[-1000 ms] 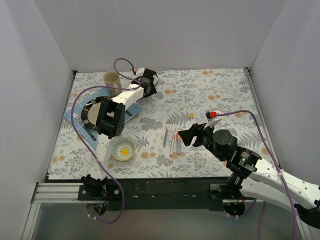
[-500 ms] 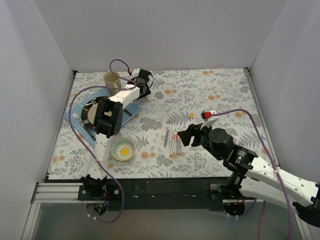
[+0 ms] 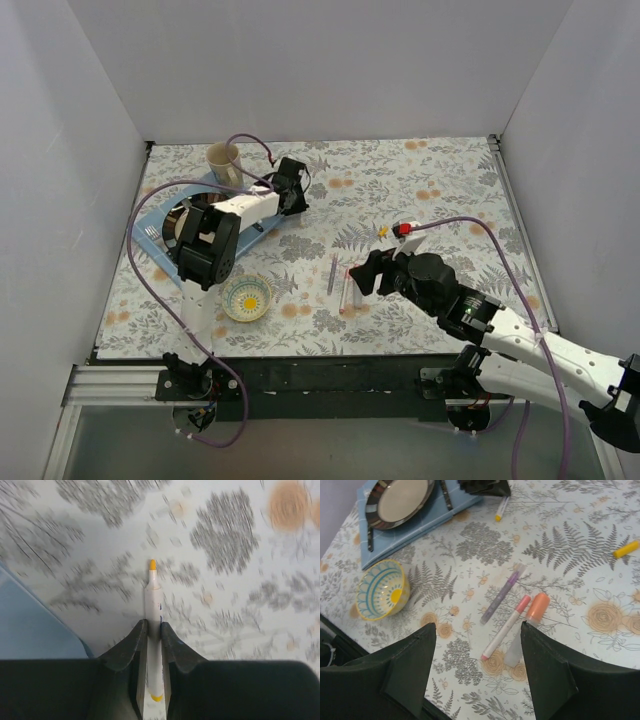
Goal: Insert the pens into the pen caps
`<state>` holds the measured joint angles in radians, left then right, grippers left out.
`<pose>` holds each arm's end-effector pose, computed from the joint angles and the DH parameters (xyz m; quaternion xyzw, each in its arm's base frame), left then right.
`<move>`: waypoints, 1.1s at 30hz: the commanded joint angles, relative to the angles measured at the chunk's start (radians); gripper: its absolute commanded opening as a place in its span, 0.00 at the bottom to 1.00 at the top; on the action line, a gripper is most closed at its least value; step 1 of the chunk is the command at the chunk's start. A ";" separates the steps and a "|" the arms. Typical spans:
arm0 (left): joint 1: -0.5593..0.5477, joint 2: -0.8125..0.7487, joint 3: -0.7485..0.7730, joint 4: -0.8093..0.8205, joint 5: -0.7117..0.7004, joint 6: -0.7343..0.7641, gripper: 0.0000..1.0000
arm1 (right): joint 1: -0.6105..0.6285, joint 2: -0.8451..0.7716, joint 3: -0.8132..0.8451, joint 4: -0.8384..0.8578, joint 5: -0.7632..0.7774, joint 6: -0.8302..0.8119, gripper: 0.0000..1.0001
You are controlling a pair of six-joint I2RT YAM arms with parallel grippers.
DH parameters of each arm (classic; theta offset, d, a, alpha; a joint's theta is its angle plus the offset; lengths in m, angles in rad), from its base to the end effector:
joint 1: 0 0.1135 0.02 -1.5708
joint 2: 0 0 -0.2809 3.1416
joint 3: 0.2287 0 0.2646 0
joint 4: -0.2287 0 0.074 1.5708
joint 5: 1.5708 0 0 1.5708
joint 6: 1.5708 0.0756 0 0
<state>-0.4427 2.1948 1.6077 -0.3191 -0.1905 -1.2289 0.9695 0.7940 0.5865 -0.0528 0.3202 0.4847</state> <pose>0.4790 -0.2113 0.1320 -0.3891 0.8574 -0.1806 0.2845 0.1489 0.1749 0.2819 -0.0936 0.7832 0.3054 0.5335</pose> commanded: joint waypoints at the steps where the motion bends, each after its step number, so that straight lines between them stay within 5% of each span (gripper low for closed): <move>1: -0.054 -0.164 -0.136 0.026 0.114 0.063 0.00 | -0.101 0.017 -0.005 0.042 -0.049 0.047 0.75; 8: -0.076 -0.412 -0.429 0.156 0.180 0.078 0.00 | -0.311 0.091 0.041 0.143 -0.128 0.126 0.75; 20: -0.136 -0.731 -0.655 0.422 0.569 0.100 0.00 | -0.371 0.459 0.136 0.514 -0.552 0.359 0.74; 28: -0.163 -0.796 -0.746 0.580 0.654 0.034 0.00 | -0.373 0.511 0.046 0.740 -0.487 0.546 0.68; 33: -0.166 -0.805 -0.762 0.594 0.660 0.039 0.00 | -0.371 0.528 0.055 0.719 -0.455 0.554 0.65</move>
<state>-0.6029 1.4429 0.8577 0.2214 0.4366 -1.1896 0.5995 1.3163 0.6388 0.5674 -0.1612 0.9897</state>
